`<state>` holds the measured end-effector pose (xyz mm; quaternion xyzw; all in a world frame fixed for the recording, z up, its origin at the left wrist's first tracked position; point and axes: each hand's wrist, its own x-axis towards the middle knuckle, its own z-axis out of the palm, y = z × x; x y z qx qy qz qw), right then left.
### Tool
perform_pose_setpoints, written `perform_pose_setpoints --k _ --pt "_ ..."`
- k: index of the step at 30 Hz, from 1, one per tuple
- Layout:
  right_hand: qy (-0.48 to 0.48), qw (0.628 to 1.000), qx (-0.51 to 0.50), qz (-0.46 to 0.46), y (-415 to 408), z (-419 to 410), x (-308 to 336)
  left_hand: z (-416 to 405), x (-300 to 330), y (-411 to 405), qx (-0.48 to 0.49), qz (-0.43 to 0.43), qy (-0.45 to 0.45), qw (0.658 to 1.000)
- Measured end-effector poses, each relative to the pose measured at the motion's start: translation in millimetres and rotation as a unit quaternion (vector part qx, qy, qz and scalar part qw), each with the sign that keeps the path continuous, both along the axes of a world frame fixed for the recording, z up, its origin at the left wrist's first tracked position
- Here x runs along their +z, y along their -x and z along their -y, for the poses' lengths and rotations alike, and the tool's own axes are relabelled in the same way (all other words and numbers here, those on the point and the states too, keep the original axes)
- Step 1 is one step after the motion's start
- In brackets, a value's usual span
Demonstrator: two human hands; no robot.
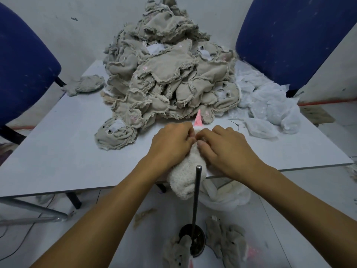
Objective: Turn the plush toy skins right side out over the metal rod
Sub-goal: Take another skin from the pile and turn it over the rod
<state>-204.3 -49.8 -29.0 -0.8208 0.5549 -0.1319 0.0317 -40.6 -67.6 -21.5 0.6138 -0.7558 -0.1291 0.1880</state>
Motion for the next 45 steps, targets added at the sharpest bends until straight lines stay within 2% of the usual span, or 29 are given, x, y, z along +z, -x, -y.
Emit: perform_pose_setpoints --k 4,8,12,15,17,19,20,22,25,27,30,35,37,40,42,45 --pt "-0.028 0.998 -0.052 0.014 -2.4 -2.4 11.0 -5.6 0.9 8.7 0.017 -0.071 0.057 0.996" --pt "-0.042 0.984 -0.104 0.137 -1.1 -1.6 13.7 -12.5 7.9 20.1 0.004 -0.219 0.055 0.974" --pt "-0.084 0.935 -0.147 0.312 -0.7 2.4 15.1 -19.3 13.5 26.6 0.001 -0.345 0.004 0.939" --pt "-0.075 0.888 -0.165 0.423 1.9 3.8 11.4 -20.3 18.4 25.5 0.008 -0.417 -0.062 0.907" --pt "-0.019 0.882 -0.156 0.444 3.8 3.3 13.4 -17.6 19.4 23.4 0.051 -0.362 -0.047 0.929" --pt "0.069 0.911 -0.093 0.395 5.9 2.5 19.8 -17.0 18.5 19.8 0.096 -0.189 0.059 0.975" --pt "0.105 0.925 -0.048 0.362 6.9 2.5 22.9 -18.2 19.3 18.1 0.100 -0.098 0.139 0.980" --pt "0.145 0.941 0.030 0.305 8.5 2.5 27.2 -18.3 20.9 15.4 0.033 0.003 0.245 0.969" --pt "0.163 0.953 0.090 0.239 8.5 2.3 24.1 -16.8 22.5 14.1 -0.065 0.058 0.238 0.967" --pt "0.156 0.955 0.096 0.233 8.1 -0.4 20.8 -16.9 19.2 11.8 -0.073 0.062 0.215 0.972" --pt "0.157 0.960 0.060 0.224 7.2 -4.0 15.2 -19.4 14.5 8.1 -0.074 0.019 0.217 0.973" --pt "0.070 0.984 -0.016 0.164 -4.6 -11.2 8.5 -29.3 12.8 14.5 -0.074 -0.025 0.265 0.961" --pt "0.062 0.987 -0.053 0.136 -3.8 -11.1 10.4 -34.3 11.7 14.5 -0.082 -0.027 0.293 0.952" --pt "0.087 0.980 -0.077 0.163 -0.1 -12.8 18.1 -41.9 10.0 13.0 -0.094 -0.026 0.355 0.930" --pt "0.119 0.966 -0.034 0.226 -1.5 -19.8 20.8 -47.3 6.7 11.6 -0.098 -0.032 0.405 0.909" --pt "0.237 0.943 0.053 0.228 -2.8 -40.9 21.8 -53.7 3.1 -1.1 -0.121 -0.050 0.446 0.886"
